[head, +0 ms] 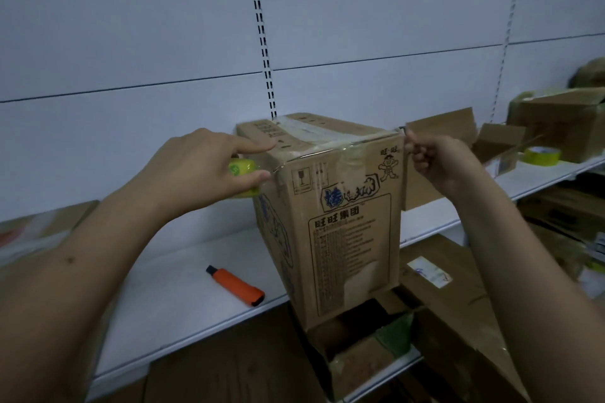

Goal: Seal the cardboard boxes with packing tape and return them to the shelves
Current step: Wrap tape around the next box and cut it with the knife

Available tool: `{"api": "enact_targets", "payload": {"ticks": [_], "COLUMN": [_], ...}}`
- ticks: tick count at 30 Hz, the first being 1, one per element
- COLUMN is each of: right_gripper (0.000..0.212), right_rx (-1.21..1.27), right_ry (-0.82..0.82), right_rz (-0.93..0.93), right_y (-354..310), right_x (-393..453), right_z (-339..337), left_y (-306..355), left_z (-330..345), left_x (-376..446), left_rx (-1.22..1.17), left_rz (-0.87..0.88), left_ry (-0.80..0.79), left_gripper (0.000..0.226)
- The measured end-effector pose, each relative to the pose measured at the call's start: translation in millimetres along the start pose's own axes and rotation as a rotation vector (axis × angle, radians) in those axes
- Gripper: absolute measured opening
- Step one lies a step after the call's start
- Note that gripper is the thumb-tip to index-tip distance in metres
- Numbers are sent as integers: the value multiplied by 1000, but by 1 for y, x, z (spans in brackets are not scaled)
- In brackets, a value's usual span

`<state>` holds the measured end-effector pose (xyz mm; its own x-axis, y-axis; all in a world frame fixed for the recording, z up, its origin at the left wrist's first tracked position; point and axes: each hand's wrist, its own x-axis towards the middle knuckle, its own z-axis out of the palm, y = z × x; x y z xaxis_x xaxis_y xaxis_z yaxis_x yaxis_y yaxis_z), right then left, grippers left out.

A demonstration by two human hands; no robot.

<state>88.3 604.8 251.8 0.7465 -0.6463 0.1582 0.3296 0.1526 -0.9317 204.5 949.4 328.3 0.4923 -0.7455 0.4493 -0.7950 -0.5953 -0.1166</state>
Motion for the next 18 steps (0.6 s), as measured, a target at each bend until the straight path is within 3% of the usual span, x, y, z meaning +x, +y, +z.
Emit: {"api": "enact_targets", "payload": {"ticks": [2, 4, 8, 10, 12, 14, 16, 18], "right_gripper": [10, 17, 27, 44, 42, 31, 31, 35], "right_rx": [-18, -195, -916, -1215, -1051, -831, -792, -801], "right_ry": [13, 33, 75, 146, 295, 424, 364, 260], "right_rz": [21, -23, -193, -203, -304, -589, -748, -766], "right_y": [4, 1, -9, -5, -1, 0, 0, 11], "right_x": [-2, -8, -10, -7, -10, -16, -18, -14], "right_z": [5, 10, 7, 4, 3, 9, 28, 49], "left_y": [-2, -2, -6, -9, -8, -6, -4, -4], "left_z": [4, 10, 20, 22, 25, 28, 30, 32], "left_x": [4, 9, 21, 24, 24, 22, 21, 23], "left_rx": [-7, -24, -183, -308, -429, -604, -717, -762], "left_rz": [-5, -3, 26, 31, 34, 12, 0, 5], "left_ry": [-37, -70, -200, -241, -276, -311, -330, -331], "left_gripper": [46, 44, 51, 55, 53, 53, 55, 55]}}
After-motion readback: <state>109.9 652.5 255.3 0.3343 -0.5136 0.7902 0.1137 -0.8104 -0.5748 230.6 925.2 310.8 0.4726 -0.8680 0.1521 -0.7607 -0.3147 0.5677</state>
